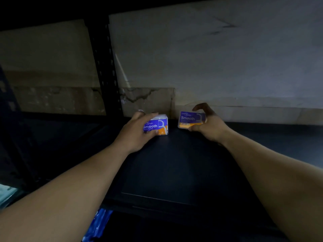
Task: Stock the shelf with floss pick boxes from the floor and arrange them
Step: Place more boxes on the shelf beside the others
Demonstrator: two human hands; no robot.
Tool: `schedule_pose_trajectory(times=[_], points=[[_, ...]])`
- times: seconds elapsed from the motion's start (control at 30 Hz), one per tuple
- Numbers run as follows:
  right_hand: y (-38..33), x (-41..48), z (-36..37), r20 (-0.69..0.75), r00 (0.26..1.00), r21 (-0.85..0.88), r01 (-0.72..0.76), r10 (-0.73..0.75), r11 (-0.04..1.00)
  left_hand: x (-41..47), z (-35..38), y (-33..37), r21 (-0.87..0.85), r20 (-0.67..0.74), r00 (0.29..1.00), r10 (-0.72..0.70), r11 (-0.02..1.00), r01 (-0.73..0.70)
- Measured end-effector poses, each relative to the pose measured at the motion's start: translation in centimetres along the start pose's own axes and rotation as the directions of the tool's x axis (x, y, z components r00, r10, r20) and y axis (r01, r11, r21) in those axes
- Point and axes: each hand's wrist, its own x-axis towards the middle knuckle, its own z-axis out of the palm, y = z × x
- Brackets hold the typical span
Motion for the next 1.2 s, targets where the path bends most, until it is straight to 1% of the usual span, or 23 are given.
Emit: schedule_pose_trajectory(times=[0.1,0.17,0.3,0.5,0.63,0.73,0.83,0.93,1.0,1.07,1.1,1.17,1.2], points=[[-0.5,-0.6,0.3,0.044,0.998,-0.163,0.042,-0.035,0.986,-0.3,-0.1,0.4,0.001,-0.003,1.0,-0.018,1.0,0.018],[-0.9,-1.2,0.3,0.059,0.998,-0.223,0.038,-0.025,0.974,-0.6,-0.2,0.7,0.008,0.002,0.999,-0.042,0.999,0.042],[-1.5,-3.3,0.1,0.069,0.998,-0.23,0.014,0.002,0.973,-1.9,-0.7,1.5,0.024,0.011,0.998,-0.067,0.997,0.067],[-3.2,-8.3,-0.7,0.068,0.996,-0.27,0.081,-0.065,0.96,-5.6,-2.5,4.2,0.041,0.028,0.998,-0.062,0.997,0.061],[-4.9,-12.8,-1.5,0.048,0.995,-0.292,0.096,-0.085,0.952,-8.5,-3.9,6.4,0.071,0.05,0.994,-0.094,0.993,0.09],[-6.4,-16.7,-2.3,0.039,0.994,-0.313,0.113,-0.106,0.943,-11.3,-5.1,8.2,0.023,0.045,0.992,-0.121,0.992,0.12],[-7.6,-21.0,-2.5,-0.021,0.989,-0.333,0.133,-0.149,0.934,-15.1,-6.3,10.1,-0.078,0.015,0.997,-0.071,0.994,0.072],[-7.7,-25.5,-1.7,-0.132,0.966,-0.268,0.18,-0.221,0.946,-19.5,-7.6,11.6,-0.126,-0.038,0.999,-0.001,0.992,-0.003],[-7.6,-28.4,-1.1,-0.162,0.946,-0.24,0.239,-0.282,0.941,-22.2,-8.0,12.0,-0.166,-0.057,0.998,-0.008,0.986,-0.002],[-7.0,-31.5,0.1,-0.128,0.941,-0.239,0.276,-0.312,0.931,-25.5,-7.6,11.7,-0.171,-0.037,0.998,-0.05,0.984,0.043],[-6.3,-32.9,1.1,-0.099,0.949,-0.231,0.271,-0.3,0.934,-27.1,-6.9,11.2,-0.157,-0.011,0.997,-0.077,0.985,0.074],[-4.7,-35.3,3.4,-0.009,0.975,-0.221,0.215,-0.222,0.951,-30.5,-5.2,9.8,-0.115,0.079,0.985,-0.151,0.981,0.16],[-3.7,-36.4,4.8,0.062,0.986,-0.228,0.167,-0.157,0.959,-32.2,-4.1,9.0,-0.082,0.14,0.971,-0.192,0.975,0.205]])
